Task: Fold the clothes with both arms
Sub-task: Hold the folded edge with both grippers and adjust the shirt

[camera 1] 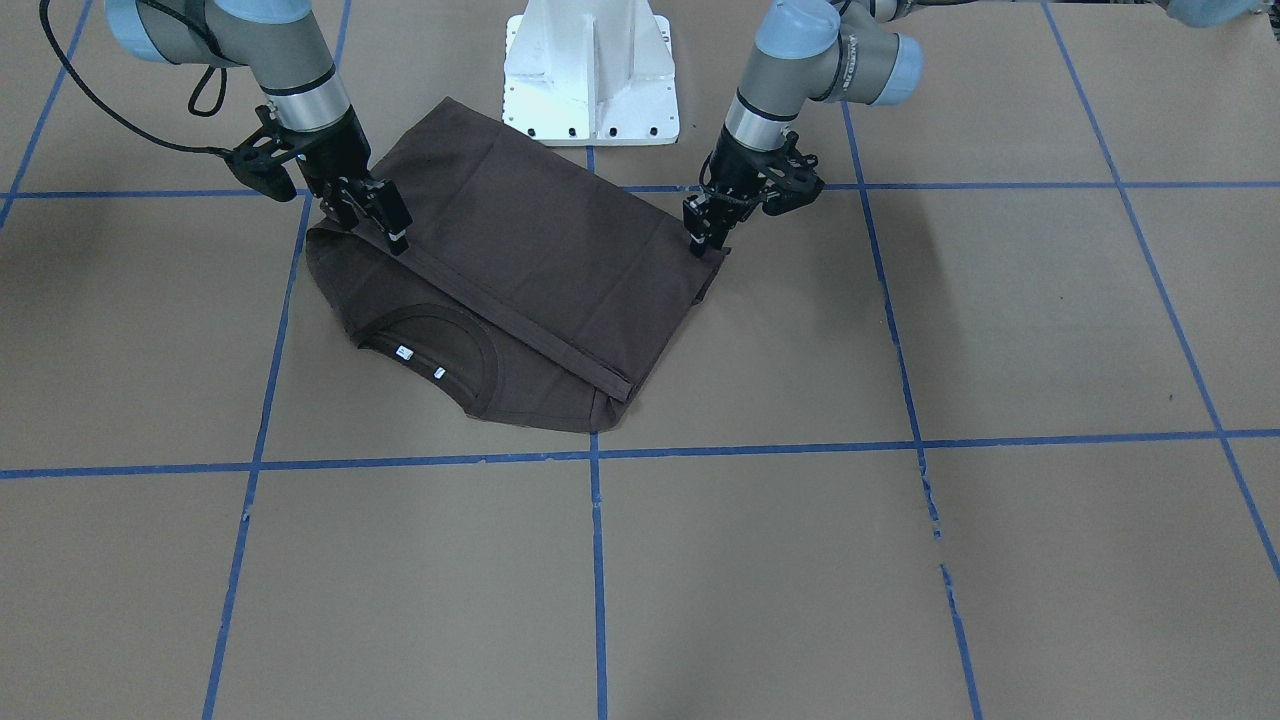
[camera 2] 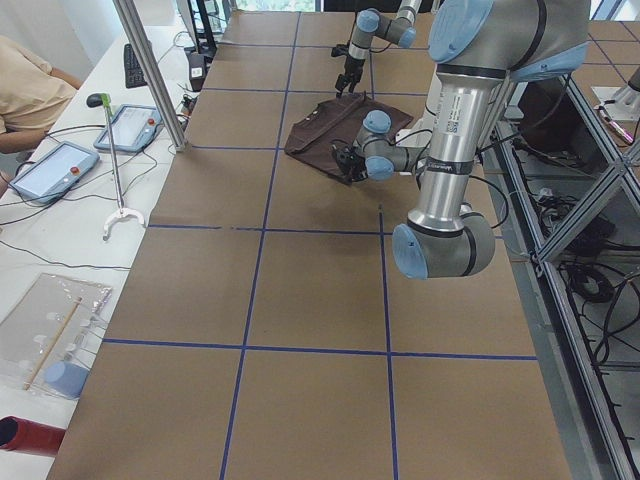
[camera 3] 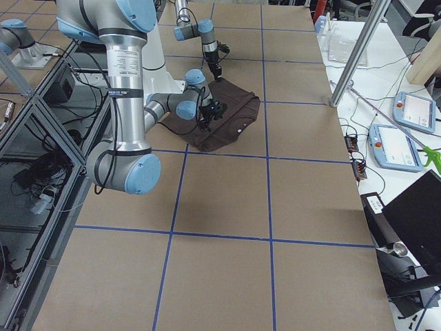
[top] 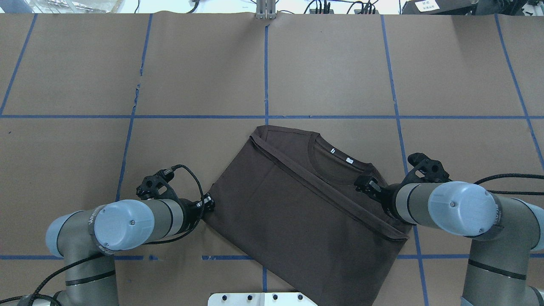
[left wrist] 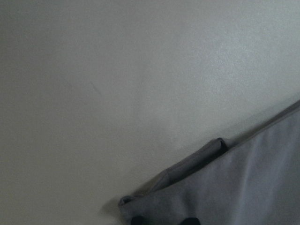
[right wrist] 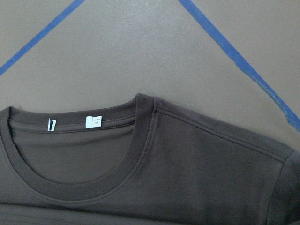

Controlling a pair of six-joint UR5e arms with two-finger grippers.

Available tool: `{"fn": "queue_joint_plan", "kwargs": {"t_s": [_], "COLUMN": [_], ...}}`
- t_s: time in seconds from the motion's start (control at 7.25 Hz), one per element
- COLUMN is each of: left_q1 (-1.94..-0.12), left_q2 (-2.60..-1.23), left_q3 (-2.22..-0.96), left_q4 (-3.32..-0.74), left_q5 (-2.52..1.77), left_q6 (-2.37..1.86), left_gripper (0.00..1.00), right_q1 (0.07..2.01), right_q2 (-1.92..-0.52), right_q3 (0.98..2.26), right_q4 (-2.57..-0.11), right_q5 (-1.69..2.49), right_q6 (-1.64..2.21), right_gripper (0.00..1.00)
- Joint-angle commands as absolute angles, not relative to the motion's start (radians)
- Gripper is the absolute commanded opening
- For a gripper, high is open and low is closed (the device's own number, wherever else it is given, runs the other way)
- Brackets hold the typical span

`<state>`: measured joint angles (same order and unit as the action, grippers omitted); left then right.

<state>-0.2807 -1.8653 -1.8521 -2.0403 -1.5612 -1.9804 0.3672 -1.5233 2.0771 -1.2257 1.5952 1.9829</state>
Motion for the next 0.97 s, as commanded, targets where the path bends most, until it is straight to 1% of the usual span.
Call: {"fn": "queue_joint_plan", "kwargs": {"t_s": [0.0,0.55,0.69,0.83], "left_q1": [-0.299,-0.344,-0.339,-0.33], "left_q2": [-1.864,-1.862,-1.867,-1.867], "left_q3": [-1.852,-1.858,-1.871,-1.876], "left_q4": [-2.04,-1.985,-1.985,-1.985], "left_q5": [-1.56,-1.56,-1.562,-1.563], "left_q6": [-1.979,-1.902,-1.913,-1.916], "left_gripper": [0.0,0.0,0.25,0.44], "right_q1": [0.367,0.365,0.365,0.365], "right_q2": [-1.523,-1.522,-1.517,-1.517], "right_q3": [2.075,2.075,2.075,2.075], "right_q4": [-1.226,-1.226,-1.226,-1.226], "right_q5": [1.595,1.595,1.595,1.595], "right_q6": [1.982,1.983,1.983,1.983], "right_gripper": [1.0,1.0,1.0,1.0]}}
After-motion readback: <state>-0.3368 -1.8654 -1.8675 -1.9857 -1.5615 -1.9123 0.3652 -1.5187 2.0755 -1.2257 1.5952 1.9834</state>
